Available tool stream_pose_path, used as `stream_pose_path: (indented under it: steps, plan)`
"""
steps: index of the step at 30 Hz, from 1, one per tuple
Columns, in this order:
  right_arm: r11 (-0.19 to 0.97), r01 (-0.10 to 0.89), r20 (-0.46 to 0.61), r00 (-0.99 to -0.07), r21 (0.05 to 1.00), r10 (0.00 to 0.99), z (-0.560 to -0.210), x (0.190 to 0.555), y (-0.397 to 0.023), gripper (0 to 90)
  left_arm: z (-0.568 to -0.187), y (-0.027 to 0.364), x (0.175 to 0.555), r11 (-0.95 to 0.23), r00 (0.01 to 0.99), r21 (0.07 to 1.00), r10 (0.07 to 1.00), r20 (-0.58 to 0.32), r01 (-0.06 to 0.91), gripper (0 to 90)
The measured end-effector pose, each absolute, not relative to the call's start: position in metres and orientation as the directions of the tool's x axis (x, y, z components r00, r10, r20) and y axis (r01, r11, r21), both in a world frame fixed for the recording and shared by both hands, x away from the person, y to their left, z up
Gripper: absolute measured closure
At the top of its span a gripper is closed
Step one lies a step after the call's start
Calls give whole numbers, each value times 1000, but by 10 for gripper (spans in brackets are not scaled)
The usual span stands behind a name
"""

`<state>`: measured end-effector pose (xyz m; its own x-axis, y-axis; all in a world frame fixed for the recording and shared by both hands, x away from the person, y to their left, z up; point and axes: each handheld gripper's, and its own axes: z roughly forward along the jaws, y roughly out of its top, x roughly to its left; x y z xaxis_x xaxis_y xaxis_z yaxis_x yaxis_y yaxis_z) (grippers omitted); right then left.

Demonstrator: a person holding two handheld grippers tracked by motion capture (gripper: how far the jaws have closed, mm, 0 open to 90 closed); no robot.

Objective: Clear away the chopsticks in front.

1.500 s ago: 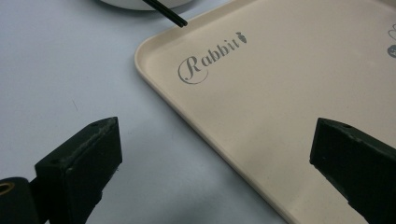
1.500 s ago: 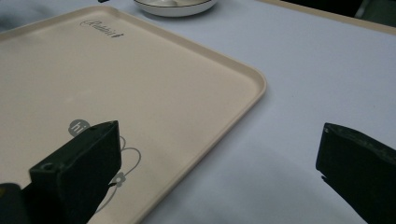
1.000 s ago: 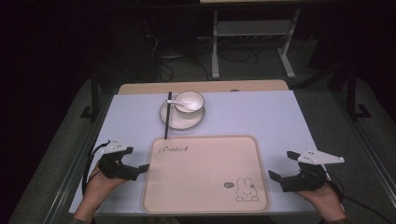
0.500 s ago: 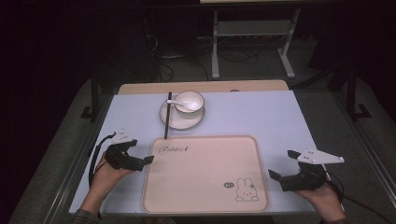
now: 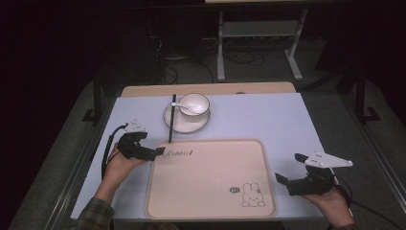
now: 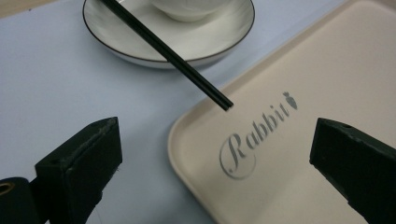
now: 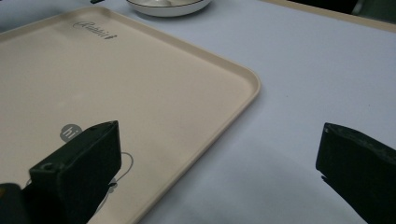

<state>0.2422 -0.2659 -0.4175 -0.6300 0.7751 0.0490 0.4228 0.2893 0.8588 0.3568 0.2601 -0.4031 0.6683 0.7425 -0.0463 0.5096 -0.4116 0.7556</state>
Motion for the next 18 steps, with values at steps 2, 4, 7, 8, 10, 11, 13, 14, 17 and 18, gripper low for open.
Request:
stream_pose_path:
  steps: [2,4,7,8,10,11,13,14,17,18]
  plan:
    - [289,420,48,-631,860,774,-417,242,-266,0,-403,256,363,-415,670,753,741,-47,511,16]
    - [289,421,49,-632,860,774,-418,242,-266,0,-403,252,369,-419,670,748,741,-45,514,16]
    - [290,418,49,-636,861,770,-417,242,-265,0,-403,246,380,-420,663,745,747,-41,519,17]
    - [290,418,49,-636,861,770,-417,242,-265,0,-403,246,380,-420,663,745,747,-41,519,18]
    - [289,419,51,-637,861,769,-417,242,-265,0,-403,244,385,-416,659,745,751,-41,521,27]
    - [290,418,52,-639,861,768,-417,242,-264,0,-402,242,391,-411,654,750,755,-38,518,50]
    - [290,418,52,-639,861,767,-417,242,-264,0,-401,241,395,-410,651,751,758,-34,518,53]
    - [290,419,53,-638,860,768,-417,242,-264,0,-400,239,398,-410,649,751,760,-33,517,55]
    - [287,422,56,-637,860,769,-418,242,-264,0,-397,236,410,-397,639,760,768,-32,515,127]
    - [287,422,56,-637,860,769,-418,242,-264,0,-395,235,414,-392,634,763,772,-30,513,127]
